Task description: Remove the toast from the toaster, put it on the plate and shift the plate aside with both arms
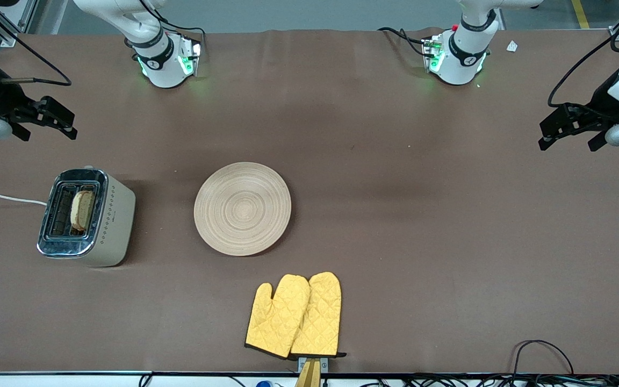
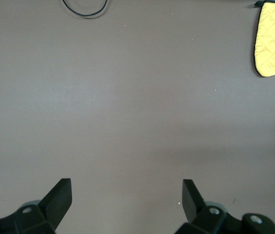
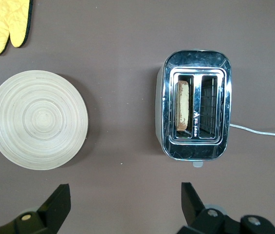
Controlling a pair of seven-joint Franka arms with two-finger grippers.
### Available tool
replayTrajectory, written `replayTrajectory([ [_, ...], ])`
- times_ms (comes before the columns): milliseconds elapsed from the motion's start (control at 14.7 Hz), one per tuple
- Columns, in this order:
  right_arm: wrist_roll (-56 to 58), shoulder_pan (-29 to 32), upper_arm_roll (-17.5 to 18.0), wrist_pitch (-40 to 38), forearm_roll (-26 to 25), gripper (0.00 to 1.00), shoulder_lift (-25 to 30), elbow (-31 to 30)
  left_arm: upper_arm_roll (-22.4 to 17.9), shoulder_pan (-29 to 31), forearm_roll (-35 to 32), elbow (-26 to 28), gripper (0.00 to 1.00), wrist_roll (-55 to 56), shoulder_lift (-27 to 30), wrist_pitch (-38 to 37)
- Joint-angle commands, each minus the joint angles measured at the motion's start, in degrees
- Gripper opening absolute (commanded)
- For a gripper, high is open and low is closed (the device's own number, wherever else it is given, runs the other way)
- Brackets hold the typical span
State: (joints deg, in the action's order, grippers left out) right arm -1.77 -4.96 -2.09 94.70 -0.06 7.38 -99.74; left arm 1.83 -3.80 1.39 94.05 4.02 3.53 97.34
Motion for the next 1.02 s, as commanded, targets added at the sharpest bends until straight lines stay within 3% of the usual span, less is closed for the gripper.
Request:
replayTrajectory([
  [0,0.5,-0.4,-0.3,0.4,0.8,1.00,0.1,0.1,-0.1,-0.1,-0.2,-2.5,1.00,0.2,-1.1,-1.6],
  [951,5.2,4.3,-0.6,-0.1,-0.5,1.00,-1.9,1.8,0.0,-0.1,-0.2,-2.2,1.00,0.6,-1.2,-2.4],
])
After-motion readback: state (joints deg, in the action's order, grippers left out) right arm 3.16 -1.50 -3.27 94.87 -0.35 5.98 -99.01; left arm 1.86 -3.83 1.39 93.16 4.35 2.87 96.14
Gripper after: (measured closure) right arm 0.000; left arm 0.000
